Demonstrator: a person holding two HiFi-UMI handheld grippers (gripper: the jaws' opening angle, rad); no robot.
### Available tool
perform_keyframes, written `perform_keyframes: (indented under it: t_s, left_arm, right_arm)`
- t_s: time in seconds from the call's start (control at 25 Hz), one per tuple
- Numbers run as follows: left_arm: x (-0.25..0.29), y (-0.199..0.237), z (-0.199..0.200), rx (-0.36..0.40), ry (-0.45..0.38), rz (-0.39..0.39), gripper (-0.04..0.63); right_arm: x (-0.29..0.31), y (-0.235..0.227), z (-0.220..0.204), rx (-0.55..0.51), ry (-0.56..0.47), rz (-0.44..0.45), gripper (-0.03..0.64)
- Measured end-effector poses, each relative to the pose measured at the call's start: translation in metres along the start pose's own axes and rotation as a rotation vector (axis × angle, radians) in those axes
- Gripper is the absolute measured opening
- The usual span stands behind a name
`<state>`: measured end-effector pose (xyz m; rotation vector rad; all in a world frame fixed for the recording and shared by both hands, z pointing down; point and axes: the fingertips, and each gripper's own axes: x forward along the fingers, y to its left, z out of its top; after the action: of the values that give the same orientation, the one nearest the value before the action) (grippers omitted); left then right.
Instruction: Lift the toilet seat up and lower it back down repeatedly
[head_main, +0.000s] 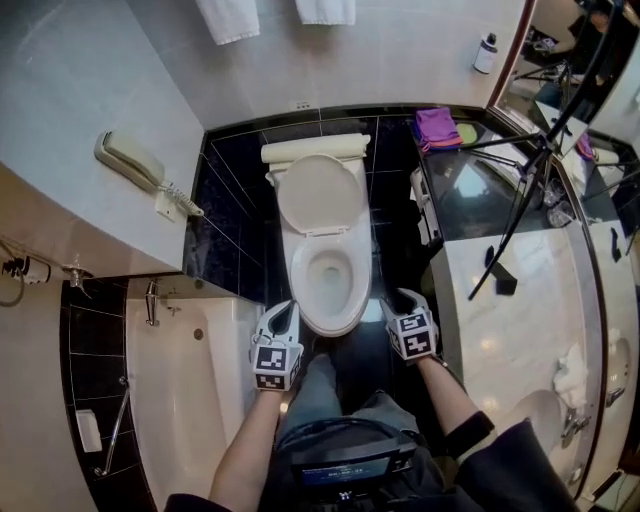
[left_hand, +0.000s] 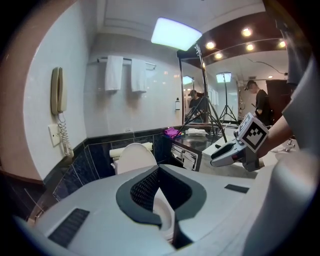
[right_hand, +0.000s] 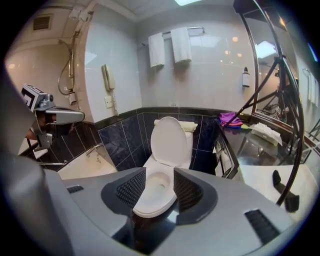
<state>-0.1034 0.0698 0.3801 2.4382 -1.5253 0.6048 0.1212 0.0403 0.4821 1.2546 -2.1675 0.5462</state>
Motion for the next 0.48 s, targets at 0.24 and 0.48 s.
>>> perform_keyframes:
  t_s: [0.24,0.48]
  left_arm:
    - [0.048,0.016,-0.024,0.015,-0.016,-0.01,-0.008]
    - [0.103,0.028,-0.083,0.034,-0.014,-0.029,-0.008]
  right_arm:
    - [0.073,-0.015,-0.052,0.123,0.105,-0.002,0.192]
    - [0.16,-0.026,-0.126,0.283,0.187,0.038,0.193]
